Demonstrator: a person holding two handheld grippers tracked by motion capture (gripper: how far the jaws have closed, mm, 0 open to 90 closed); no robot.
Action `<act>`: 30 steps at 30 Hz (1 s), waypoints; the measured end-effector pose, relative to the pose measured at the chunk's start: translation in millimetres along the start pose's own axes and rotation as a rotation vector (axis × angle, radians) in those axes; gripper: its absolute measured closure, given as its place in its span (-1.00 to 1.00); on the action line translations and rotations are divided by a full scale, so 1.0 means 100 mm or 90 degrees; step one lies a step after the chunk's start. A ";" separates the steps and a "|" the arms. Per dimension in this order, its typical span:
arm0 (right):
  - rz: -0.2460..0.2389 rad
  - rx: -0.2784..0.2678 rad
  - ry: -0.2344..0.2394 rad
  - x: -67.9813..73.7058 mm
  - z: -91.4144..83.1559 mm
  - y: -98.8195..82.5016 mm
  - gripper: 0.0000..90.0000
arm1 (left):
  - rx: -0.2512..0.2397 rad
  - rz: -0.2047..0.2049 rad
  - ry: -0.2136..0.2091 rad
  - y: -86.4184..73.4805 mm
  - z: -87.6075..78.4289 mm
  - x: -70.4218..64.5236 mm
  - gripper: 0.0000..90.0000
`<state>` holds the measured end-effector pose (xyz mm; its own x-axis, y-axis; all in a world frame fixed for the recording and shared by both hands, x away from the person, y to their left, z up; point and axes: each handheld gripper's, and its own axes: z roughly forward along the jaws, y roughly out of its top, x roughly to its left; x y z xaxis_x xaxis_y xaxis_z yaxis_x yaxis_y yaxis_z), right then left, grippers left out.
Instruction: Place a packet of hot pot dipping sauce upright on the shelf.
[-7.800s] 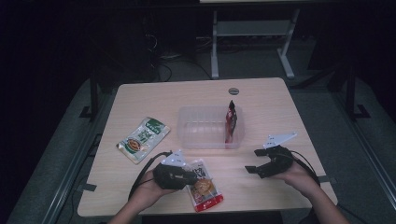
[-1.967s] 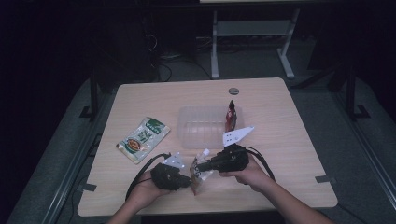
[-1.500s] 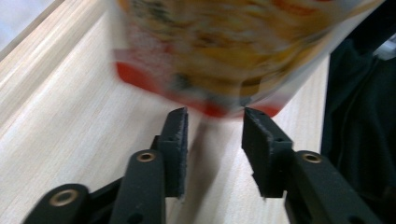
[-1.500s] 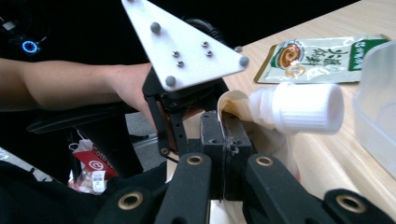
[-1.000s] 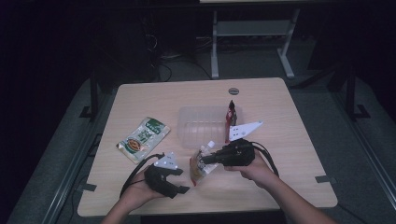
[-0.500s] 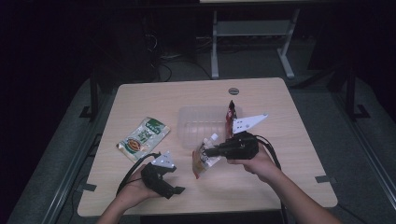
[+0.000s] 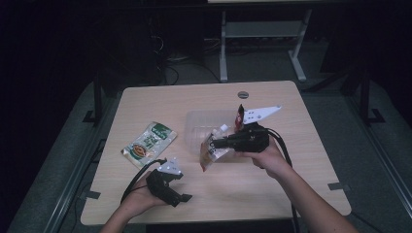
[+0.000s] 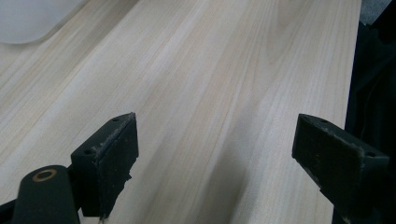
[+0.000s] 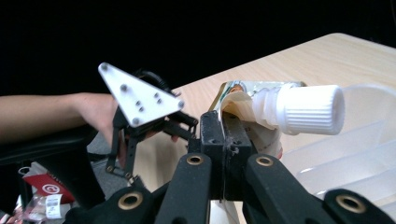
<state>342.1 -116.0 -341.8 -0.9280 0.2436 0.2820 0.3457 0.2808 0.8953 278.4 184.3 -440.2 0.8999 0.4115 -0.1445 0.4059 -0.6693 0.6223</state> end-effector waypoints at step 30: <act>0.018 0.008 -0.076 -0.43 0.36 0.49 0.99 | 0.008 0.003 -0.009 -0.02 0.02 0.01 -0.69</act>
<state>404.0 -79.2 -322.8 -0.8947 0.3607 0.2635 0.3745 0.2841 0.8826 278.6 184.7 -443.0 0.9037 0.3996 -0.1535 0.4043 -0.6790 0.6128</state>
